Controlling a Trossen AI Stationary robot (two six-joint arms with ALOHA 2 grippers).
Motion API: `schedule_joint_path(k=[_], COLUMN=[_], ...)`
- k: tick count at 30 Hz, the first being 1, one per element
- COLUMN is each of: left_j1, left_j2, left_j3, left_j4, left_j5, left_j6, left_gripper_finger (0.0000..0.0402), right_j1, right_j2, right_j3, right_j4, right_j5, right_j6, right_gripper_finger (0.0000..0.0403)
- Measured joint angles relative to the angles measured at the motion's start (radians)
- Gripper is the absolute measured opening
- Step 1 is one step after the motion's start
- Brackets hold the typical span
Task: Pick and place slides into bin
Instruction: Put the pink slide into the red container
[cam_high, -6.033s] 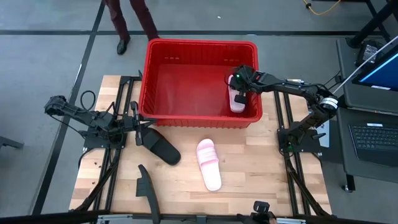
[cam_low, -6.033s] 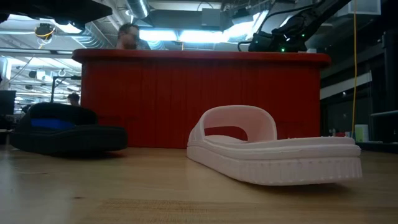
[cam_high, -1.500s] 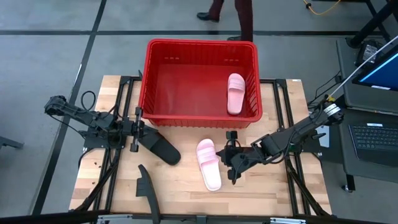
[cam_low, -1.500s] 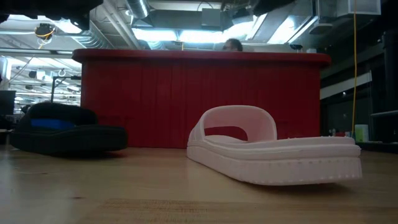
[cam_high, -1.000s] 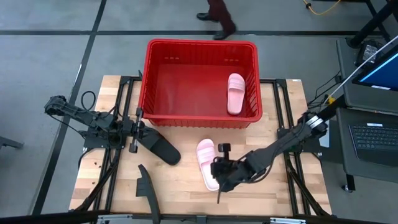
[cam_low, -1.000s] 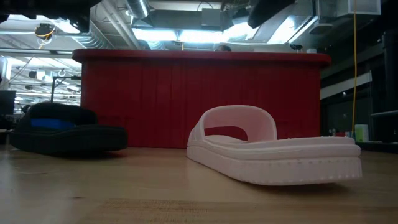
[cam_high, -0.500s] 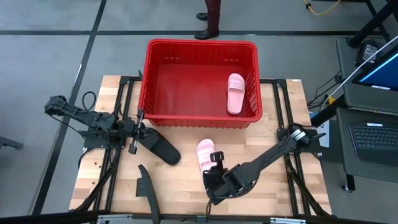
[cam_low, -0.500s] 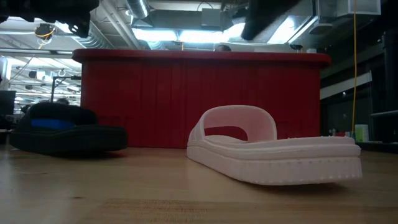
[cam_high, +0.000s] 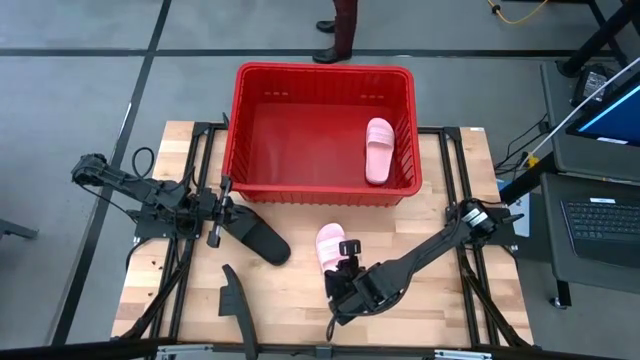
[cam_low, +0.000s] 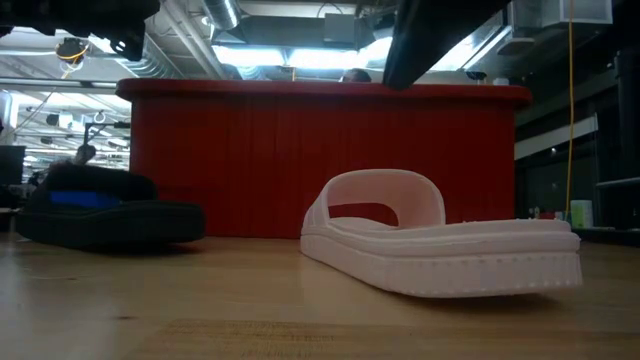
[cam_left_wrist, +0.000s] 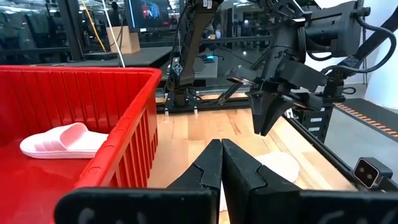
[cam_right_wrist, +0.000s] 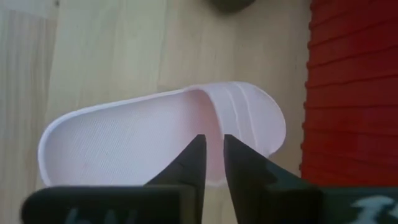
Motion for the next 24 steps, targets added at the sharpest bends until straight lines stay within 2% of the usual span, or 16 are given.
schedule_joint_path(k=[10,15,24], left_j1=[0.0,0.0,0.0], left_j2=[0.0,0.0,0.0], left_j3=[0.0,0.0,0.0], left_j4=[0.0,-0.002,-0.006], left_j5=[-0.001,-0.002,-0.002], left_j6=[-0.002,-0.024,-0.028], left_gripper_finger=[0.0002,0.0002,0.0002], right_j1=[-0.018,-0.027,-0.073], right_j2=[0.025,0.069,0.104], right_j3=[-0.004,-0.005,-0.005], right_j4=[0.059,0.058,0.019], right_j5=[0.001,0.001,0.011], right_j6=[-0.034,-0.094,-0.088], right_gripper_finger=[0.0132,0.0139,0.0137])
